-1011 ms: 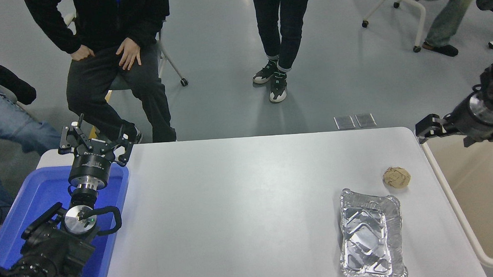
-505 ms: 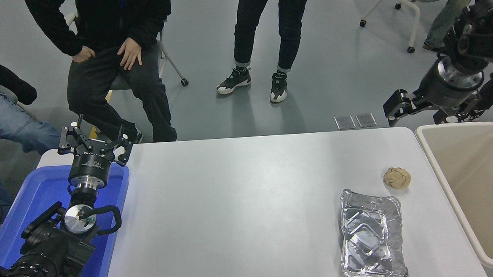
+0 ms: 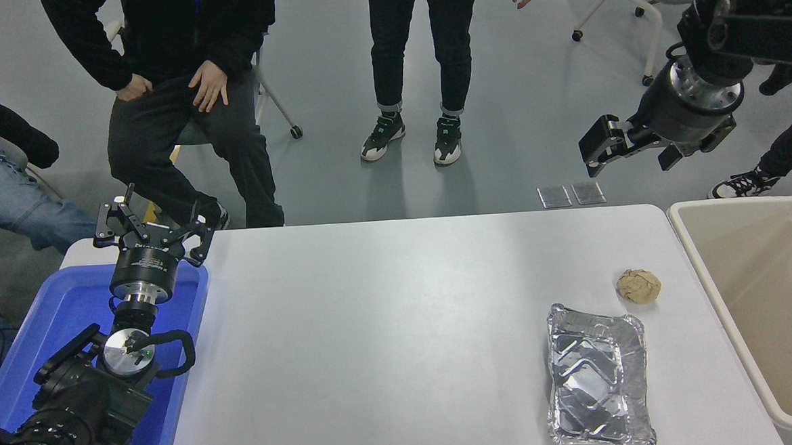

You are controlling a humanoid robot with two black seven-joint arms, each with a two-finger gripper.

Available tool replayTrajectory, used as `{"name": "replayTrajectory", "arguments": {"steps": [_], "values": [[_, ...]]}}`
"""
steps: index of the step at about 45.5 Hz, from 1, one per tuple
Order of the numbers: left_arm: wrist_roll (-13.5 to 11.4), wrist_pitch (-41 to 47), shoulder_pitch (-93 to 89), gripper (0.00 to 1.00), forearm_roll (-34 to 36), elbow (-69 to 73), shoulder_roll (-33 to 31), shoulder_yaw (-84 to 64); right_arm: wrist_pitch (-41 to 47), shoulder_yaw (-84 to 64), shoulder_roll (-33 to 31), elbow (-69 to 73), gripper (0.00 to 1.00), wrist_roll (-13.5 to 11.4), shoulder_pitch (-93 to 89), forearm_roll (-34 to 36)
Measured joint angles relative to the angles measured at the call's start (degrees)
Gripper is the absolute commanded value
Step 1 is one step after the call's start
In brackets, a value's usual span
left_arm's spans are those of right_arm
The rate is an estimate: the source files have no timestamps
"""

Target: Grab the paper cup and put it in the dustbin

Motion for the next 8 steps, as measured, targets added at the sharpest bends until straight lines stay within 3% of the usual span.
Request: {"name": "replayTrajectory", "arguments": {"steps": [8], "values": [[0.00,0.00,0.00,0.99,0.00,0.00,0.00,0.00,0.02,-0.40,0.41,0.04,1.00,0.05,0.03,-0.33]]}}
